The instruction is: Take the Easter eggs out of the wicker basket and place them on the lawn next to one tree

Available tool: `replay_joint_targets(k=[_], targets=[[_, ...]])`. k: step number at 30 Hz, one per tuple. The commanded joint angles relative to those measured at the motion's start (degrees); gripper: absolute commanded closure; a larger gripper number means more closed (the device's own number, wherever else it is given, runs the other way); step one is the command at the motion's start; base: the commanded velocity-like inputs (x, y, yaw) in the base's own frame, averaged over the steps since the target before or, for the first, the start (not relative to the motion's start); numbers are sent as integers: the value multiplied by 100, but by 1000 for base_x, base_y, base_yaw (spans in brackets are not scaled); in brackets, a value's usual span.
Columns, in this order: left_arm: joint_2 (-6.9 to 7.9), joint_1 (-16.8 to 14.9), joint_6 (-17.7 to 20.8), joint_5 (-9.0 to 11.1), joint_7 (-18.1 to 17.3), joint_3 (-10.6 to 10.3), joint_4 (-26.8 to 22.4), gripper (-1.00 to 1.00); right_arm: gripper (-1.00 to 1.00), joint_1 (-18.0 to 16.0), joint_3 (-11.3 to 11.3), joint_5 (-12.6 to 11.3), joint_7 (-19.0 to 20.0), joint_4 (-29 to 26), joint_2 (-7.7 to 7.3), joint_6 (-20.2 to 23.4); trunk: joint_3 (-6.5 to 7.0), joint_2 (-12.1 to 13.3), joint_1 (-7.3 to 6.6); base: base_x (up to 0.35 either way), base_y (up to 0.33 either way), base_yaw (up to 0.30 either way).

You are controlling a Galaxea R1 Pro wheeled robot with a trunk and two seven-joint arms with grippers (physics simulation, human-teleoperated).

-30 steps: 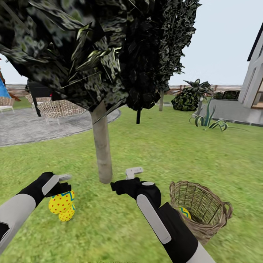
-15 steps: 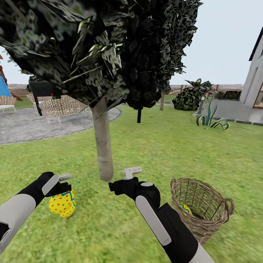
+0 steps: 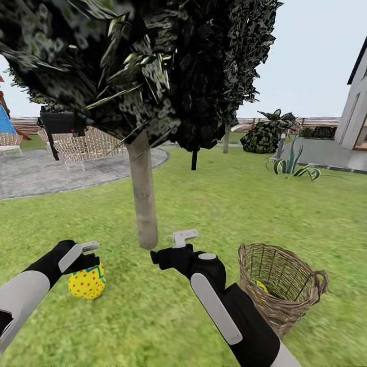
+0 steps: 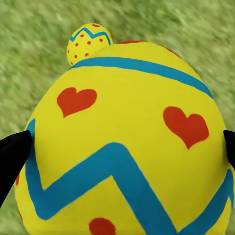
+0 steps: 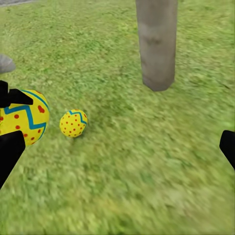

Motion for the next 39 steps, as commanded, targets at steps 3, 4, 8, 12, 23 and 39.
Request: replay_joint_targets(k=[3,4,8,12,23,39], targets=[[4,-3,2,59,39,-55,-14,100,-100,-6,16,-57,-55,-9,5,11,-61,-125,65,0,0,-20],[2,-3,0,59,37,-58,-15,100,-100,-7,47,-56,-54,-10,5,11,-79,-165,87,0,0,-128],[2,-3,-1,59,33,-59,-13,100,-100,-6,144,-55,-53,-11,6,11,-162,-217,121,0,0,-219],[7,-6,0,59,27,-53,-10,100,-100,-6,162,-55,-55,-10,6,11,-251,-223,131,0,0,-220],[12,-6,0,56,25,-55,-12,100,-100,-6,167,-59,-53,-11,10,11,-494,-237,160,0,0,-49],[14,-3,-320,51,25,-64,-11,100,-100,-6,183,-64,-53,-11,15,11,-849,-259,201,0,0,-89]])
